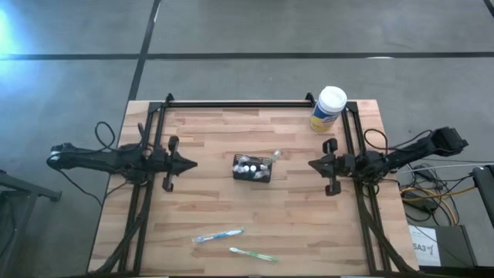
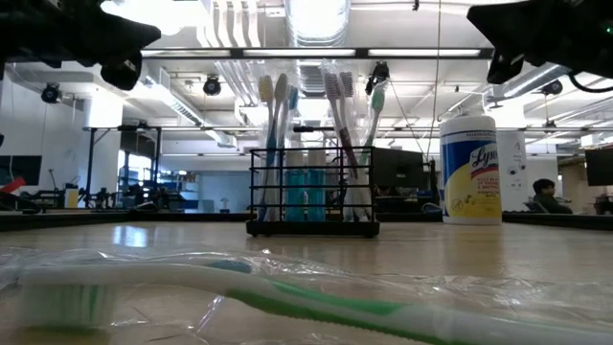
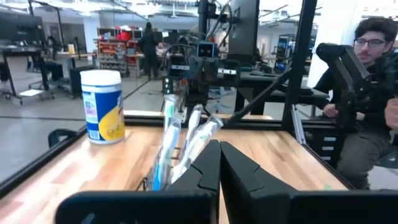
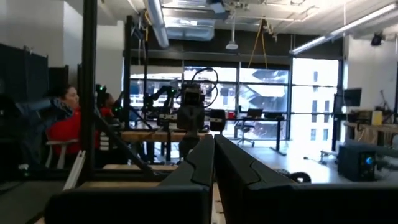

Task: Pick & Place toothbrushing station
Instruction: Put the blue toothbrush into the wire organizer

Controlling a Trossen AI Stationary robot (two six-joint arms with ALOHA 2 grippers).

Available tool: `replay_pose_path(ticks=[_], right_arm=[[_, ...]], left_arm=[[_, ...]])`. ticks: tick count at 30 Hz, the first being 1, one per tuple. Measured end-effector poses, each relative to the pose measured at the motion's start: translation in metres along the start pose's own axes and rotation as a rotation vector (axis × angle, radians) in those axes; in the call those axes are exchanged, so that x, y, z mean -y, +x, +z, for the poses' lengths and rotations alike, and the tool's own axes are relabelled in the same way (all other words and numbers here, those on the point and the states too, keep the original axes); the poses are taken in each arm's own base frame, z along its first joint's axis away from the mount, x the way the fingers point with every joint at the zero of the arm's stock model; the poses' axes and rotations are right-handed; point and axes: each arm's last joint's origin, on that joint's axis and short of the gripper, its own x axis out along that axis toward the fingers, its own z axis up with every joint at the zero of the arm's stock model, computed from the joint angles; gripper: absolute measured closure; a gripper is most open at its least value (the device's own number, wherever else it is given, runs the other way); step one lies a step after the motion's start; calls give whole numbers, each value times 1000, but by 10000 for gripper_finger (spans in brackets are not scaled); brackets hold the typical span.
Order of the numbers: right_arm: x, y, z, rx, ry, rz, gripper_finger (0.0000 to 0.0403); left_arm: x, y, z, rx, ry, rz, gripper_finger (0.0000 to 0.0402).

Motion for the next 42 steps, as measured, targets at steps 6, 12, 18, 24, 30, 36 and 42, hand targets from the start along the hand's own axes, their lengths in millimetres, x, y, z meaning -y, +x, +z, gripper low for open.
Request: replay_pose_path(ticks=[6, 12, 18, 24, 30, 36, 42], right_arm=[[0, 0, -2, -23, 33, 1, 394], [-1, 1, -7, -63, 2, 5, 394], [-1, 1, -12, -109, -13, 9, 394], [-2, 2, -17, -143, -34, 11, 394], [-2, 2, -20, -174, -50, 14, 394], [-2, 1, -21, -184, -31, 7, 394], [-1, 3, -20, -187, -44, -26, 394]], left_arm=[[0, 0, -4, -41, -74, 4, 395], [-1, 0, -10, -99, -91, 14, 394], [-2, 0, -10, -92, -79, 76, 389], [-3, -1, -12, -112, -62, 80, 393], [-3, -1, -13, -125, -83, 92, 386], [-3, -1, -14, -129, -120, 104, 376], [-3, -1, -14, -129, -120, 104, 378]])
